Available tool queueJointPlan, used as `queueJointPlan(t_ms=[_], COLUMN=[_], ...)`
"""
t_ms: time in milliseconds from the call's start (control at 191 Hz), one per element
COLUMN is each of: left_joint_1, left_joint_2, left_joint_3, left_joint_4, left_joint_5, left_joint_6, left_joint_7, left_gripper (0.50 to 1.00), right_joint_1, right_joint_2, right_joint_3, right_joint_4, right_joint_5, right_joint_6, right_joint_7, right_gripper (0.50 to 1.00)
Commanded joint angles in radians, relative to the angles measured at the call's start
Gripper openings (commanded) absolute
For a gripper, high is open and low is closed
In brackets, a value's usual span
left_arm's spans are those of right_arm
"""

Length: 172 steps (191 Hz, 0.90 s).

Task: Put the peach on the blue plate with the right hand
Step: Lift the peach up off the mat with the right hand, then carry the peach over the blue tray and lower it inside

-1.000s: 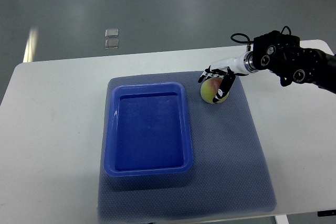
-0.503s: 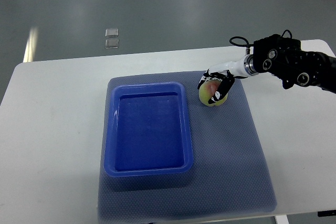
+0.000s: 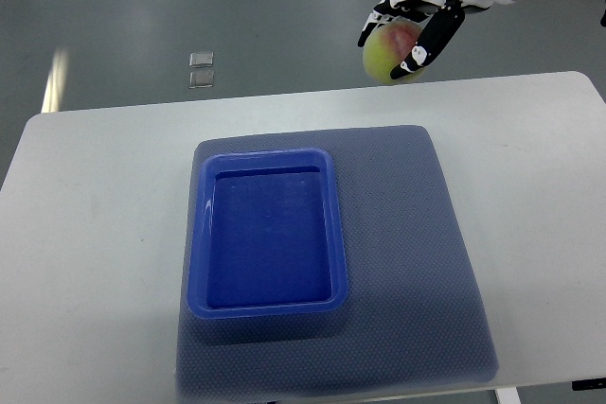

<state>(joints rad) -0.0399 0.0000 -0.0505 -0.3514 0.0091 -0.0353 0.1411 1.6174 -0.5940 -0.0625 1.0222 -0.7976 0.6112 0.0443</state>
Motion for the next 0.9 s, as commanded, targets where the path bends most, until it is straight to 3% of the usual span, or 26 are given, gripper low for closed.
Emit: queueJointPlan(t_ms=[0,147,304,356,361,382,492,497,607,613,665,895], left_joint_1=[0.000,0.000,0.000,0.000,0.000,0.000,0.000,0.000,0.000,0.000,0.000,0.000], left_joint_2=[0.000,0.000,0.000,0.000,0.000,0.000,0.000,0.000,0.000,0.000,0.000,0.000], left_joint_3=[0.000,0.000,0.000,0.000,0.000,0.000,0.000,0.000,0.000,0.000,0.000,0.000], left_joint_4=[0.000,0.000,0.000,0.000,0.000,0.000,0.000,0.002,0.000,0.000,0.000,0.003], left_joint_5=[0.000,0.000,0.000,0.000,0.000,0.000,0.000,0.000,0.000,0.000,0.000,0.000], left_joint_6=[0.000,0.000,0.000,0.000,0.000,0.000,0.000,0.000,0.000,0.000,0.000,0.000], left_joint_7=[0.000,0.000,0.000,0.000,0.000,0.000,0.000,0.000,0.000,0.000,0.000,0.000], left_gripper=[1.000,1.000,1.000,1.000,1.000,1.000,1.000,1.000,1.000,1.000,1.000,1.000], right_joint_1=[0.010,0.007,0.002,0.002,-0.002,-0.004,-0.010,-0.027,-0.047,-0.072,-0.108,-0.225], right_joint_2=[0.000,0.039,0.226,0.226,0.288,0.313,0.372,0.431,0.485,0.538,0.589,0.594], right_joint_3=[0.001,0.003,-0.014,-0.014,-0.031,-0.037,-0.043,-0.045,-0.046,-0.046,-0.046,-0.046], right_joint_4=[0.010,0.012,-0.034,-0.034,-0.069,-0.083,-0.117,-0.152,-0.185,-0.217,-0.251,-0.337], right_joint_5=[0.005,0.049,0.097,0.097,0.097,0.097,0.098,0.097,0.094,0.087,0.086,0.051], right_joint_6=[0.000,0.000,-0.077,-0.077,-0.094,-0.102,-0.110,-0.113,-0.116,-0.116,-0.117,-0.136], right_joint_7=[0.000,0.000,0.000,0.000,0.000,0.000,-0.001,-0.001,-0.001,-0.001,-0.001,-0.001], right_gripper=[0.500,0.500,0.500,0.500,0.500,0.500,0.500,0.500,0.500,0.500,0.500,0.500])
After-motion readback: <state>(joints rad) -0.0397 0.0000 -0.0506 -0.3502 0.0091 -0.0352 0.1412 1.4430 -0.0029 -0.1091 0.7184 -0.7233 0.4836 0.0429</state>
